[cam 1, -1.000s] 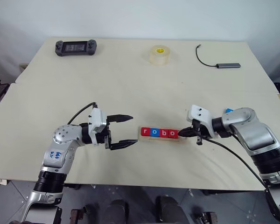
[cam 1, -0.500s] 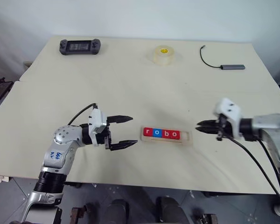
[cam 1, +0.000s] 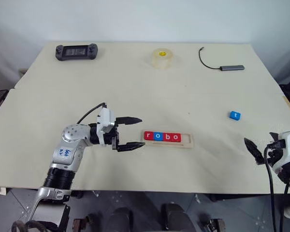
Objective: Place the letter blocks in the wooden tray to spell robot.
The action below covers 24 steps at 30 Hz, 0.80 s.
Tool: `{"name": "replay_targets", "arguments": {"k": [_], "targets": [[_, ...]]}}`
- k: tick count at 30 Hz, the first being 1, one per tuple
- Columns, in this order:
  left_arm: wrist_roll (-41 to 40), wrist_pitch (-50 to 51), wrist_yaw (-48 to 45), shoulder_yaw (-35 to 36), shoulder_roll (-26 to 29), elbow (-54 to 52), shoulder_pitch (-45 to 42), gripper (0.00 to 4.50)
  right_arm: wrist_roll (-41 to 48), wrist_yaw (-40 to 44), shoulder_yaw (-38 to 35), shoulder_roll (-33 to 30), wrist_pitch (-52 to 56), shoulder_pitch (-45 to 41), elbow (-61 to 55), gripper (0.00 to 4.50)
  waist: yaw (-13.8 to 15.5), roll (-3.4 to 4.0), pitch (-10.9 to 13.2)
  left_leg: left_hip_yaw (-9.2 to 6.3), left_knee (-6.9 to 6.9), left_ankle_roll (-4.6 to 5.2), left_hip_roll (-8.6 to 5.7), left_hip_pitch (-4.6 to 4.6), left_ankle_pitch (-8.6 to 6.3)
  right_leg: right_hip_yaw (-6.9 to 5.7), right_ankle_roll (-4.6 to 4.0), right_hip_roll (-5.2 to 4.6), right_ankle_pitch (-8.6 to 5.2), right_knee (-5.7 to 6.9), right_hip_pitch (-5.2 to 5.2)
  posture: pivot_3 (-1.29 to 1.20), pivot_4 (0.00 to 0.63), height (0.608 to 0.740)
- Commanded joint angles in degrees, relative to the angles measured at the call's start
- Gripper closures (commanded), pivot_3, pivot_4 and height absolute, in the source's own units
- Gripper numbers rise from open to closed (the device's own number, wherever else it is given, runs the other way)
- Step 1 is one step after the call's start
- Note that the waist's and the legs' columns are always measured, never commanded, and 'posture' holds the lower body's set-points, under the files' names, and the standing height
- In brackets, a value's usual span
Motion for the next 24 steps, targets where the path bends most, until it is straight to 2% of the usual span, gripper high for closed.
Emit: {"name": "replay_targets", "arguments": {"k": [1,5,10,17,24], "targets": [[0.05,-1.03,-0.59,0.26,0.09,-0.45,-0.40,0.00,1.16,-2.64,0.70,-0.60,0.82,-1.80,-2.59,0.02,-0.23,0.00,0.00,-0.03,-0.01,-0.01,0.01,0.00,0.01,-0.01,0.00,0.00,0.00,0.02,0.00,0.00,0.150,0.740],[0.14,-0.98,-0.43,0.38,0.13,-0.45,-0.54,0.00,3.23,-7.66,3.17,-2.37,12.72,-10.49,-1.68,0.02,-0.78,0.02,-0.01,0.02,0.00,0.01,-0.01,0.00,0.03,0.05,0.00,-0.03,0.00,0.04,-0.01,0.00,0.150,0.740],[0.27,-1.07,0.11,0.31,-0.04,-0.87,-0.37,0.00,1.05,-14.12,7.72,-5.43,25.59,-23.53,7.18,0.02,-0.54,0.02,-0.01,-0.08,-0.01,-0.02,0.01,-0.03,0.05,-0.01,-0.02,-0.04,0.01,0.03,-0.06,0.00,0.150,0.740],[-0.08,-0.62,1.62,0.96,0.40,-3.39,1.72,0.00,-3.23,-20.57,13.76,-2.78,23.39,-33.30,20.57,0.02,-0.57,0.03,-0.01,-0.11,-0.07,0.02,-0.08,-0.20,0.03,-0.05,-0.02,-0.12,0.01,-0.05,-0.18,0.00,0.150,0.740],[-0.32,-0.08,2.62,1.18,0.90,-5.49,3.27,0.00,-5.33,-27.11,14.82,2.51,17.09,-38.26,31.38,0.02,-0.78,0.03,-0.02,-0.06,-0.06,0.01,-0.06,-0.23,0.04,-0.03,-0.02,-0.10,0.01,-0.02,-0.26,0.00,0.150,0.740]]}}
